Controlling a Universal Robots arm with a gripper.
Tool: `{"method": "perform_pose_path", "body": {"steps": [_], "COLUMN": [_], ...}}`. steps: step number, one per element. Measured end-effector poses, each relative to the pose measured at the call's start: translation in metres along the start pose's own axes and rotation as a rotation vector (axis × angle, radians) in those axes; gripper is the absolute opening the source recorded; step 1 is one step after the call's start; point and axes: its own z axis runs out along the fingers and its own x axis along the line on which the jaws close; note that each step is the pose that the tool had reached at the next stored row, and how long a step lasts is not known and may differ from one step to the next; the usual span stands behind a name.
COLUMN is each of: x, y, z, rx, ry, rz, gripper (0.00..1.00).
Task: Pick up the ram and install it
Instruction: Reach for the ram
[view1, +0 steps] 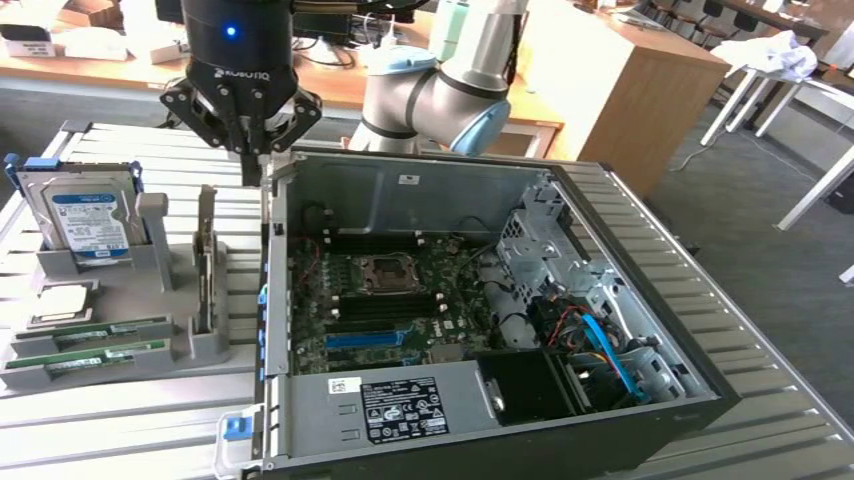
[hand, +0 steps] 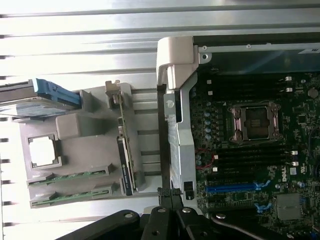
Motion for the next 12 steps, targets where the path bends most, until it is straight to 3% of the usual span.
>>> {"method": "perform_pose_path", "body": {"steps": [12], "x": [0.015], "y": [-0.0011], "z": [-0.0005], "rx": [0.0], "ry": [0.0], "rz": [0.0], "gripper": [0.1]}}
